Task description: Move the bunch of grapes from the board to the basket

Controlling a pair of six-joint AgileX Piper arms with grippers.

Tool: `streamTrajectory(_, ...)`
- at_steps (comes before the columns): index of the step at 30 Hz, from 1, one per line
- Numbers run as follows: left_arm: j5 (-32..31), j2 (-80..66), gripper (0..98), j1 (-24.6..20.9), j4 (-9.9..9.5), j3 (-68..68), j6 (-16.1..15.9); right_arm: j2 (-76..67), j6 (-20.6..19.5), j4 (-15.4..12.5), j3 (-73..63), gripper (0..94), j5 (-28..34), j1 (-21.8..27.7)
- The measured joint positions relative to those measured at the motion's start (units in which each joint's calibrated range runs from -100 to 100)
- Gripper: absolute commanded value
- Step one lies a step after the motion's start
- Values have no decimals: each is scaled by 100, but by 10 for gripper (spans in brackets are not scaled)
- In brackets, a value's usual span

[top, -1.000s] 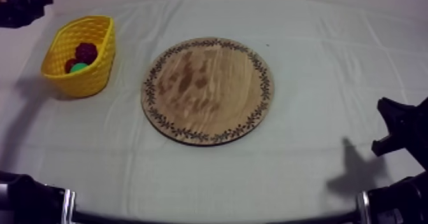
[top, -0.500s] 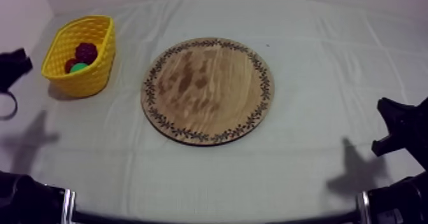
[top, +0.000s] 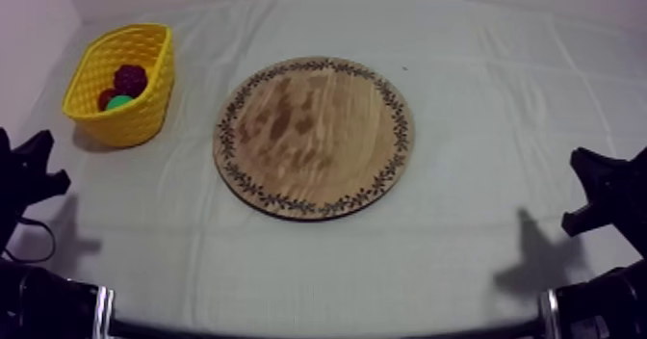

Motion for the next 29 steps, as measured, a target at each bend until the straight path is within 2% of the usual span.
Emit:
streamTrajectory(6, 262, -468, 0, -8, 302, 137, -223, 0, 0, 0, 0, 4, 0, 0)
streamTrajectory(12, 464, -635, 0, -168, 491, 159, -358, 0, 0, 0, 0, 4, 0, 0)
streamTrajectory(29, 502, -638, 0, -226, 503, 159, -252, 0, 0, 0, 0, 4, 0, 0)
